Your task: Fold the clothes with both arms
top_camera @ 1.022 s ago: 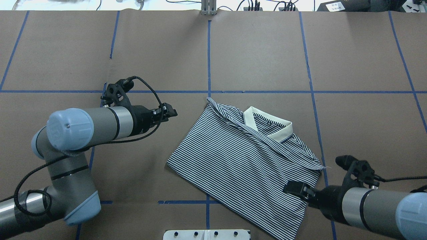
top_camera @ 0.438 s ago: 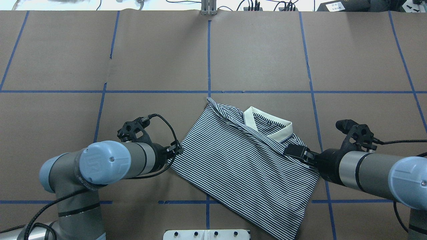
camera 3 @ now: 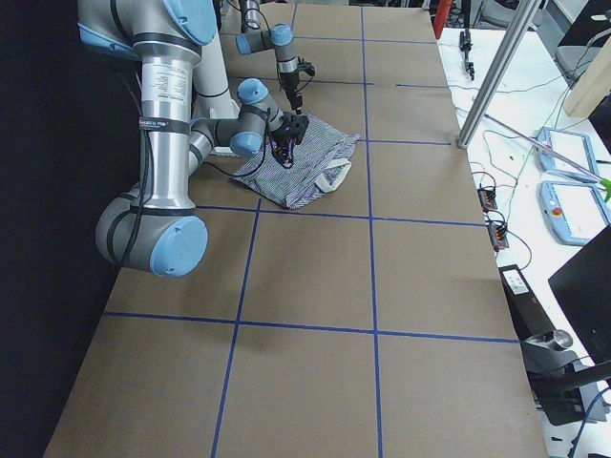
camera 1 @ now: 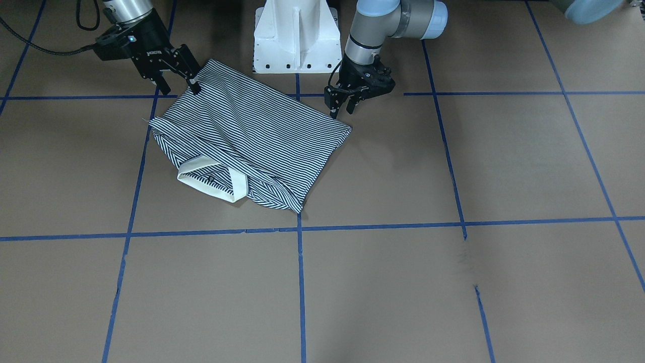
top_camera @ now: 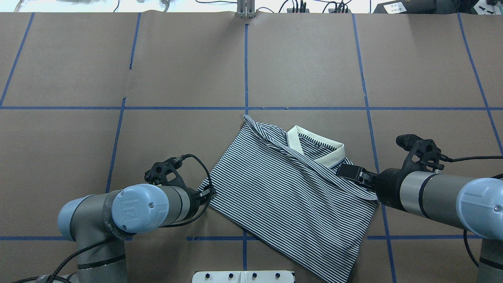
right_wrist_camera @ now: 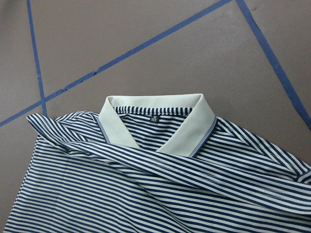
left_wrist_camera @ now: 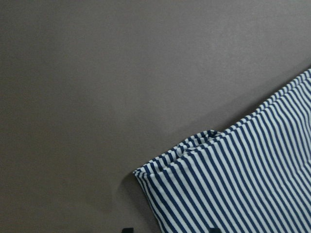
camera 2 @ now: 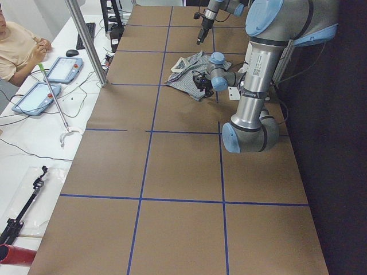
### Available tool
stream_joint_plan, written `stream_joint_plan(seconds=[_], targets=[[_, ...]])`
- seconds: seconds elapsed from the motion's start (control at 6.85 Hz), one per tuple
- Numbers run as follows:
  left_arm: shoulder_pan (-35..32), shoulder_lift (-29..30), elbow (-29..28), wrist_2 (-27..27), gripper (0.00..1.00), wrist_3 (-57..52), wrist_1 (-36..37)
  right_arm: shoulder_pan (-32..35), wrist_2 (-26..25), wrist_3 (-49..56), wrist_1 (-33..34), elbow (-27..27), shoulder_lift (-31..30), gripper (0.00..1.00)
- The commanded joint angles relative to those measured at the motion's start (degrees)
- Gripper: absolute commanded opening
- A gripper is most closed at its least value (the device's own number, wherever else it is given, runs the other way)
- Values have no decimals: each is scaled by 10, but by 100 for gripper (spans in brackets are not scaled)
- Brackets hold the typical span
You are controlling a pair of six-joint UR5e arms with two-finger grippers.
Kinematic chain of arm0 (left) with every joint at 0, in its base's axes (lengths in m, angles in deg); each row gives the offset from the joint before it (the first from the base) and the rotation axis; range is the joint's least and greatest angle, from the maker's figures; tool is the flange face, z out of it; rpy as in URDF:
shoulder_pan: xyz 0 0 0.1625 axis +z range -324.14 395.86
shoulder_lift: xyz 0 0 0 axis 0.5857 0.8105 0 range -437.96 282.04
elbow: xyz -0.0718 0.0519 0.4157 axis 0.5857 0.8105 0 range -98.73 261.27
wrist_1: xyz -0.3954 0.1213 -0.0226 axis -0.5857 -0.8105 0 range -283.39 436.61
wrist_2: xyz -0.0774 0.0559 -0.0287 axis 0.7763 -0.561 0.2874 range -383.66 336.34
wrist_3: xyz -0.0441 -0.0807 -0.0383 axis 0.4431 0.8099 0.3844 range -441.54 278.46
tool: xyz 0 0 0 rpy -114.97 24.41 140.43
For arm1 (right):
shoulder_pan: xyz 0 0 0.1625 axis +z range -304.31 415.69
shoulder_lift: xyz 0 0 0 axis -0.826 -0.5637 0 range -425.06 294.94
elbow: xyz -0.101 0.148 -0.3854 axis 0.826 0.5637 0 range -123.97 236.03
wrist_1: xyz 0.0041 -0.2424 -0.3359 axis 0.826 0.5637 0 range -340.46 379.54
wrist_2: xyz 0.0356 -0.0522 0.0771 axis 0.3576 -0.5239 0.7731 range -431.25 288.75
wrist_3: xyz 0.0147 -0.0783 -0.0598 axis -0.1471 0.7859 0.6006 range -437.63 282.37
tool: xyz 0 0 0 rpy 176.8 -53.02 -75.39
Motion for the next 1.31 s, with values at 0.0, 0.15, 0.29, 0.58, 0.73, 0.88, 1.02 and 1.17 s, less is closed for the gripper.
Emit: stream_joint_plan(seconds=[0.0, 0.15, 0.29, 0.58, 0.73, 0.88, 1.02, 1.17], targets=[[-17, 2, -17, -24, 53, -11, 4, 5, -7, -2, 0, -3, -1, 100], [-34, 2, -20, -24, 53, -38, 5, 5, -7, -3, 0, -1, -1, 100], [-35, 3, -29, -24, 53, -37, 6, 4, -6, -2, 0, 2, -1, 100], [-32, 5, -26, -24, 53, -33, 6, 3, -3, -1, 0, 4, 0, 100], [-31, 10, -24, -24, 53, -32, 6, 2, -6, -1, 0, 4, 1, 100], [-31, 9, -25, -24, 53, -31, 6, 2, -6, -1, 0, 10, 1, 100], [-31, 7, -29, -24, 53, -31, 5, 3, -6, -1, 0, 12, 9, 100], [-28, 12, -31, -24, 53, -30, 6, 2, -7, -2, 0, 18, 12, 100]])
